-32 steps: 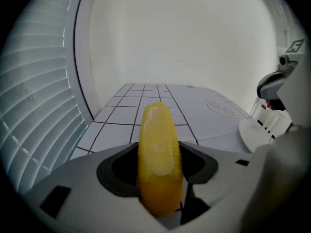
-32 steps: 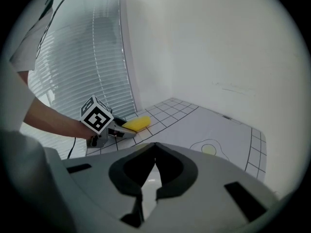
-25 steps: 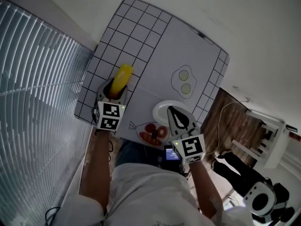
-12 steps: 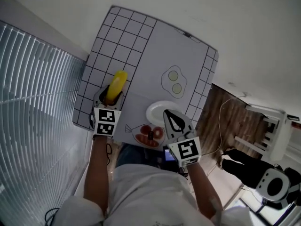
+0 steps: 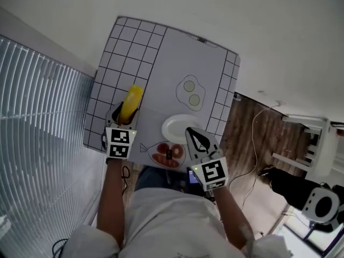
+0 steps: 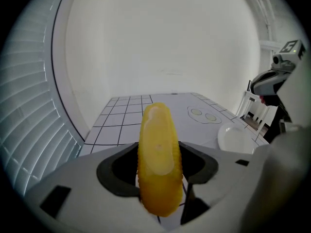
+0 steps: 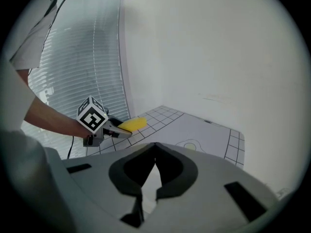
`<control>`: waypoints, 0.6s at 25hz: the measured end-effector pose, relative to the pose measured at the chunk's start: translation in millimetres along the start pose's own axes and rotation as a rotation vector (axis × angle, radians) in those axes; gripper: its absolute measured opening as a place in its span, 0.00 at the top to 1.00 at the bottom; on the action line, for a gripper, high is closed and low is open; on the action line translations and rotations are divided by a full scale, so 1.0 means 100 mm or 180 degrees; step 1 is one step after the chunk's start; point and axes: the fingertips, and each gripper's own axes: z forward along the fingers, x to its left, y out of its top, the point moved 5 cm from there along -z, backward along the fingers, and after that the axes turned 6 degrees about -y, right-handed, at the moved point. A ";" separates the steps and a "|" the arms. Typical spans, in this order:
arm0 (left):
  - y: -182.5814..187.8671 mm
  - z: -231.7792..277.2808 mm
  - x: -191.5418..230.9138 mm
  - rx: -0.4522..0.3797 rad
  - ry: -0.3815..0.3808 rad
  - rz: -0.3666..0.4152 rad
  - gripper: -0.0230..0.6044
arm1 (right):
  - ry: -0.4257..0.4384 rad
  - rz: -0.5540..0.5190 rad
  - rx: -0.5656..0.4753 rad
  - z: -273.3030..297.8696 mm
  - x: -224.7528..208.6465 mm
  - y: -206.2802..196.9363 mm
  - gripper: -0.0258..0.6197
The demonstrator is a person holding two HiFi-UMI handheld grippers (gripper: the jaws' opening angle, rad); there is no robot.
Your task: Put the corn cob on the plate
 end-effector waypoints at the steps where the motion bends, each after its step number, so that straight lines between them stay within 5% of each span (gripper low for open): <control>1: 0.00 -0.01 -0.02 0.0001 -0.0009 0.0014 0.58 | -0.0020 0.0013 -0.0018 -0.02 -0.02 -0.01 0.95; 15: 0.07 -0.02 -0.39 0.0050 -0.0153 0.0210 0.58 | -0.0244 0.0180 -0.0074 -0.35 -0.25 -0.23 0.95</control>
